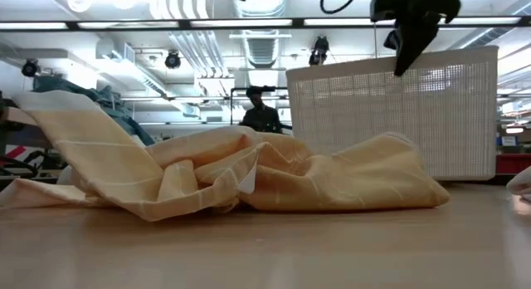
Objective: Fold towel
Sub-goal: Move the white laundry bin to the top right of the table
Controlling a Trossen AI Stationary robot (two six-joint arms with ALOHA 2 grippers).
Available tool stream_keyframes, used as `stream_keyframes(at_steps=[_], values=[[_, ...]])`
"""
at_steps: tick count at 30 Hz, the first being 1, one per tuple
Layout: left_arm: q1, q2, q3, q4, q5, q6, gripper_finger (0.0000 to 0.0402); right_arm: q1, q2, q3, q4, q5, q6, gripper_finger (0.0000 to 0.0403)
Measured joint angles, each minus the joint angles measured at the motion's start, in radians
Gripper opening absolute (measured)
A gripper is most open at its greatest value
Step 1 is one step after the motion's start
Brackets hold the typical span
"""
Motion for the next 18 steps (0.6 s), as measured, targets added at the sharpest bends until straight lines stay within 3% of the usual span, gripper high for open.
stream_keyframes(at_steps=[5, 9, 18], values=[[0.0, -0.032, 0.0, 0.002, -0.001, -0.06, 0.0075, 0.0, -0.054, -0.029, 0.021, -0.057, -0.124, 0.0002], [0.0, -0.038, -0.001, 0.002, 0.006, -0.107, 0.0075, 0.001, -0.078, -0.05, 0.032, -0.114, -0.128, 0.0002], [-0.002, -0.027, -0.003, 0.001, 0.039, -0.217, 0.0075, 0.0, -0.098, -0.148, 0.088, -0.064, -0.05, 0.0002]])
